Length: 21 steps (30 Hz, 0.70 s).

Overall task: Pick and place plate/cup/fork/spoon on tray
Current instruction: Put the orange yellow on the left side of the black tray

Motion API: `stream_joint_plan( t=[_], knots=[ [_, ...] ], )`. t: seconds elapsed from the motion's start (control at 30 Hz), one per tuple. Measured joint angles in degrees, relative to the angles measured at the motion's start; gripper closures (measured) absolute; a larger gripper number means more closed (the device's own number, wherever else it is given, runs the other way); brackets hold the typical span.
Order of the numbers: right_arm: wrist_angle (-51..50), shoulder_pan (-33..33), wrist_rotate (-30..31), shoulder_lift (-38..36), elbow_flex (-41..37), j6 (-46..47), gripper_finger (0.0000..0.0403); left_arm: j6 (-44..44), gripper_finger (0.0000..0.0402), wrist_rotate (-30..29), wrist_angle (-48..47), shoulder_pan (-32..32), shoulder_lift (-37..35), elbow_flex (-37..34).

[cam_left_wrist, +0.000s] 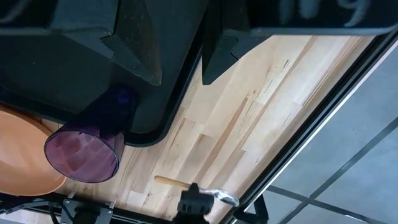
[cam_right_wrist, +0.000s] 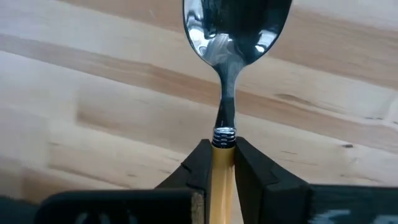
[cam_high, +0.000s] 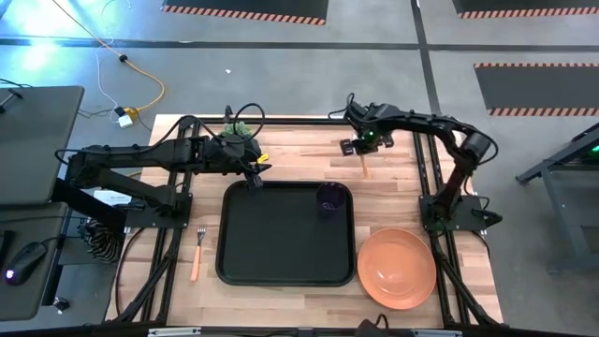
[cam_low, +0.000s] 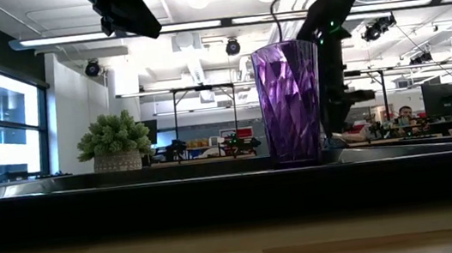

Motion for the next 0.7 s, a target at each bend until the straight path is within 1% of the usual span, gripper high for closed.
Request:
stream_joint_plan(
  t=[0.4, 0.7],
  knots=[
    [-0.1, 2.1, 0.3, -13.0, 0.1, 3.7, 0.0373, 0.0, 0.0293, 0.0, 0.0, 0.0, 0.0, 0.0],
    [0.6, 5.6, 3.0, -23.1, 0.1, 7.6, 0.0373, -0.1, 0.0293, 0.0, 0.0, 0.0, 0.0, 0.0]
  ],
)
